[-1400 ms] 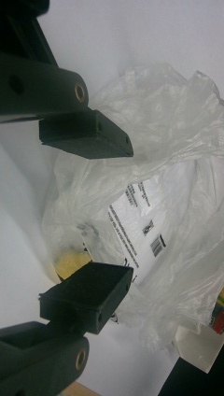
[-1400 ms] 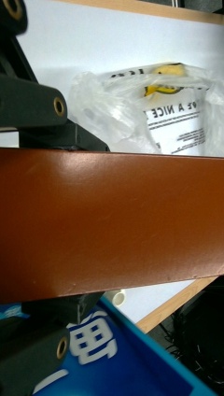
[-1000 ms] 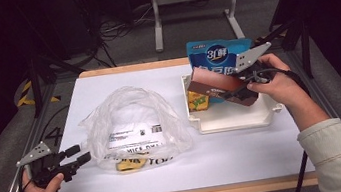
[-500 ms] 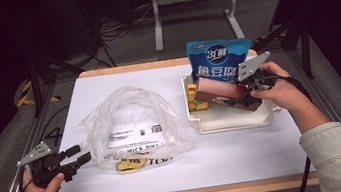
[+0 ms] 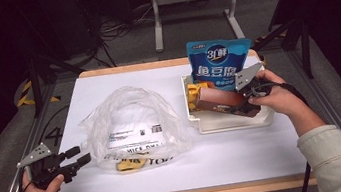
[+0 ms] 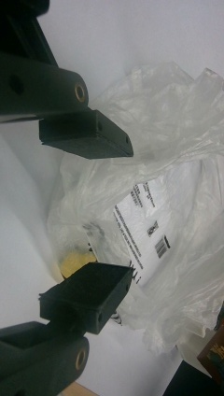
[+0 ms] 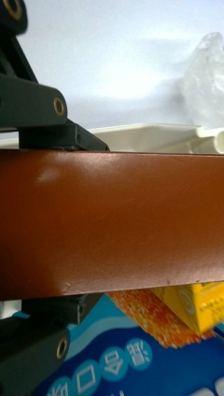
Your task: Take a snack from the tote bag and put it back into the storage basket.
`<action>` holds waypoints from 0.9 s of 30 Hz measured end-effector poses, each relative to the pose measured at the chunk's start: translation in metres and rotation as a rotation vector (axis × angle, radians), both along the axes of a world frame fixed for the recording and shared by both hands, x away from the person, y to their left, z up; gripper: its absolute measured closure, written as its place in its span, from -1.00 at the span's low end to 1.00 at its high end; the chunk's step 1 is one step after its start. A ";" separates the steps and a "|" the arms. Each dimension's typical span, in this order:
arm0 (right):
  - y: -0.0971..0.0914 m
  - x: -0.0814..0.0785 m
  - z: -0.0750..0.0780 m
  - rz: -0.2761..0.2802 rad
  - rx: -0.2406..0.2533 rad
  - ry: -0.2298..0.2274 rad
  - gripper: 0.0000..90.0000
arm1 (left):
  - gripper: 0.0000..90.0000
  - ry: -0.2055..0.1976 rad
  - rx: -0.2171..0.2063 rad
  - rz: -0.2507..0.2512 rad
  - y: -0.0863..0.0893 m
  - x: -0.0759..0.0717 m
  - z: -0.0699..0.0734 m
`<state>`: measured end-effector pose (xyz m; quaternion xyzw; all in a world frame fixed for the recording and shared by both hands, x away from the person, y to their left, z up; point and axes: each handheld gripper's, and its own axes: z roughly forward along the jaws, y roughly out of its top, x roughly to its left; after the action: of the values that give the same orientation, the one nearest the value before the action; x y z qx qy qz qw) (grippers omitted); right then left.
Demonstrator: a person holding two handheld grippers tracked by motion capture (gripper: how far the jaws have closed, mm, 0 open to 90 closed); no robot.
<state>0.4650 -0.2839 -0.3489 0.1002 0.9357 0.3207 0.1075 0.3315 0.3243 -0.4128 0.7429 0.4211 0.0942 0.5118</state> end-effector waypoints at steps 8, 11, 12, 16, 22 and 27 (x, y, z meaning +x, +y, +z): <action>0.001 0.003 -0.010 0.018 -0.030 0.007 -0.06 | -0.17 -0.001 0.002 0.006 0.001 -0.002 0.000; 0.002 0.003 -0.015 0.031 -0.049 0.005 -0.06 | -0.18 0.001 -0.001 0.008 0.000 -0.002 0.000; 0.002 0.004 -0.017 0.032 -0.056 0.010 -0.06 | -0.18 0.002 0.001 0.004 0.000 -0.002 0.000; 0.004 0.006 -0.021 0.039 -0.074 0.009 -0.06 | -0.18 0.003 0.001 0.004 0.000 -0.001 0.000; 0.006 0.008 -0.025 0.041 -0.092 0.021 -0.07 | -0.17 0.000 0.004 0.004 0.000 -0.001 0.000; 0.006 0.010 -0.028 0.036 -0.107 0.026 -0.07 | -0.18 0.000 0.002 0.004 0.000 -0.001 0.000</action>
<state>0.4745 -0.2774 -0.3773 0.0816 0.9545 0.2708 0.0946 0.3306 0.3246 -0.4132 0.7425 0.4225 0.0956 0.5109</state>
